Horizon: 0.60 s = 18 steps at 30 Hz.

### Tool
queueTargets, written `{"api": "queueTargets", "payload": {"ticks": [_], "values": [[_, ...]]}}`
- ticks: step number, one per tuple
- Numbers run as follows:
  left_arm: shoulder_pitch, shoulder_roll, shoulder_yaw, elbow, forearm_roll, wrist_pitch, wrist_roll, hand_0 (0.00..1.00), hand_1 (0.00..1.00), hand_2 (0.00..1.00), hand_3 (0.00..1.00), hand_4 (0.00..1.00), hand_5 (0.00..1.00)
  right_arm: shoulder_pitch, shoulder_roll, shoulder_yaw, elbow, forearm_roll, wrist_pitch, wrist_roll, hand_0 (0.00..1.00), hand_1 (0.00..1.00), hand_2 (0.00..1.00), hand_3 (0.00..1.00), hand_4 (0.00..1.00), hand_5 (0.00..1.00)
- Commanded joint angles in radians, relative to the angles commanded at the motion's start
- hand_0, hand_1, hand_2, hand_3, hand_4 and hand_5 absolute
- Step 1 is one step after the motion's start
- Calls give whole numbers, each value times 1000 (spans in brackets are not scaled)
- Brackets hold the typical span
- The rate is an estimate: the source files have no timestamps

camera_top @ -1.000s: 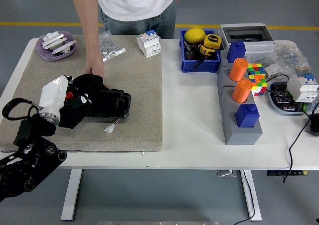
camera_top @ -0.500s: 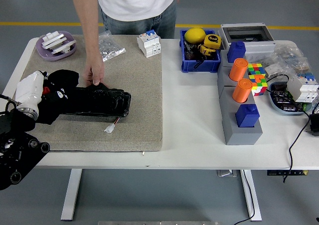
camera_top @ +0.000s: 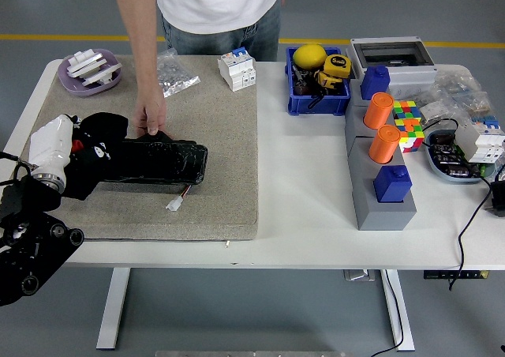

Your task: Pick the rag up,wipe the panel,place it on the desk

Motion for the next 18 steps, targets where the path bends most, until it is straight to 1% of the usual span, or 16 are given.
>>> {"api": "queueTargets", "payload": {"ticks": [6, 9, 18], "values": [[-3, -18, 56, -54, 8, -5, 11, 270, 189, 439, 419, 283, 2, -1, -1, 1, -1, -1, 0, 0, 708, 547, 643, 638, 998, 575], [-6, -22, 85, -79, 12, -8, 17, 270, 190, 439, 419, 283, 2, -2, -1, 3, -1, -3, 0, 0, 707, 547, 643, 638, 998, 575], [-19, -42, 201, -128, 22, -15, 36, 270, 190, 439, 420, 284, 2, -3, -5, 8, -1, -9, 1, -1, 705, 545, 643, 638, 998, 575]]}}
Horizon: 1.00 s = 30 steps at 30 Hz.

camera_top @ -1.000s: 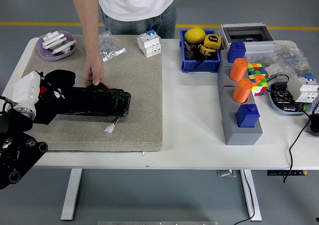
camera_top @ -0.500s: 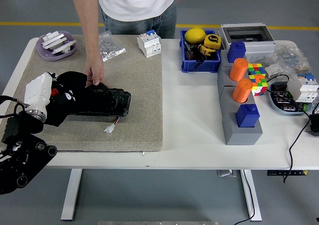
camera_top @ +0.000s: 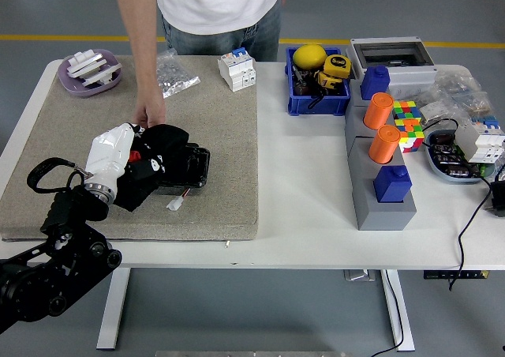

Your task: Pick the rag up,wipe the panel,place it on the desk

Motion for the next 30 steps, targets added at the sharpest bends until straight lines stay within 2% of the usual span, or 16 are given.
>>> {"api": "queueTargets", "payload": {"ticks": [10, 15, 20, 30], "values": [[-10, -13, 77, -64, 9, -10, 18, 271, 190, 438, 418, 282, 2, -1, -1, 4, -1, -2, 1, -2, 706, 545, 643, 638, 998, 576], [-18, -14, 91, -80, 10, -10, 20, 270, 190, 438, 419, 281, 2, 0, 2, 7, -1, -6, 0, -3, 706, 545, 643, 639, 998, 576], [-20, -13, 81, -61, 4, -9, 18, 270, 190, 438, 419, 281, 2, 2, 3, 2, 0, -3, 0, -2, 706, 545, 643, 639, 998, 576], [-17, 1, 7, 37, -18, -1, 1, 270, 190, 439, 420, 281, 2, 2, 1, -3, 0, 7, 1, 0, 707, 545, 643, 638, 998, 576]]}}
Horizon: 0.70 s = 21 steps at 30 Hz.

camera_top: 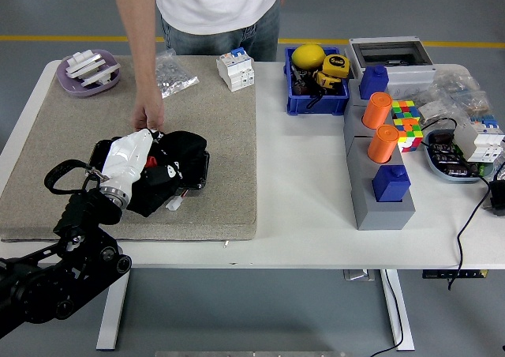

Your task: Pick the rag up,wipe the panel,place it on the desk

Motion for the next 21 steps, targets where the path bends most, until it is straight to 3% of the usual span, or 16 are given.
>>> {"api": "queueTargets", "payload": {"ticks": [4, 21], "values": [[3, 6, -32, 50, -9, 3, -8, 270, 191, 439, 422, 281, 2, 1, 1, -4, 0, 5, 0, 2, 707, 545, 643, 637, 998, 576], [6, 49, -153, 137, 11, 4, -12, 270, 195, 440, 424, 285, 2, 3, 1, -6, 0, 11, 1, 1, 705, 545, 643, 638, 998, 576]]}}
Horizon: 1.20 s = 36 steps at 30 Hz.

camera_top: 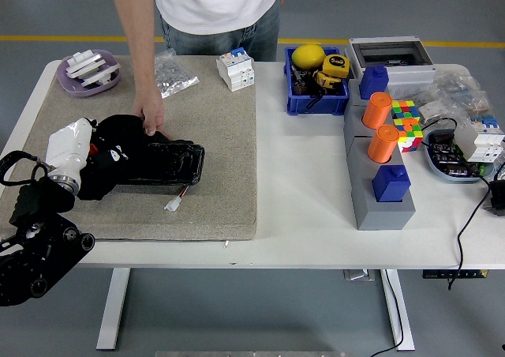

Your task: Pick the rag up,wipe the panel,place it on the desk

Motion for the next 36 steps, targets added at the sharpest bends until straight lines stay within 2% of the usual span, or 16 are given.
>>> {"api": "queueTargets", "payload": {"ticks": [14, 22, 30, 35, 36], "values": [[23, 20, -84, 33, 16, 2, -3, 271, 197, 440, 426, 289, 2, -1, 0, -2, 0, -1, 0, 0, 706, 544, 643, 637, 998, 576], [36, 46, -136, 56, 9, 6, -15, 271, 200, 444, 432, 293, 2, 1, 1, -2, 1, -5, -1, -2, 707, 545, 643, 637, 998, 577], [42, 55, -146, 77, -11, 14, -37, 280, 208, 444, 432, 296, 2, 2, 0, 7, 2, -21, -3, -8, 706, 546, 643, 637, 998, 576], [46, 58, -143, 98, -19, 2, -53, 280, 208, 444, 432, 296, 2, 3, 2, 2, 2, -25, -3, -7, 706, 546, 643, 637, 998, 576], [48, 57, -144, 100, -13, -6, -52, 289, 366, 469, 490, 515, 2, 3, 1, 0, 2, -23, -3, -6, 706, 544, 643, 636, 998, 576]]}}
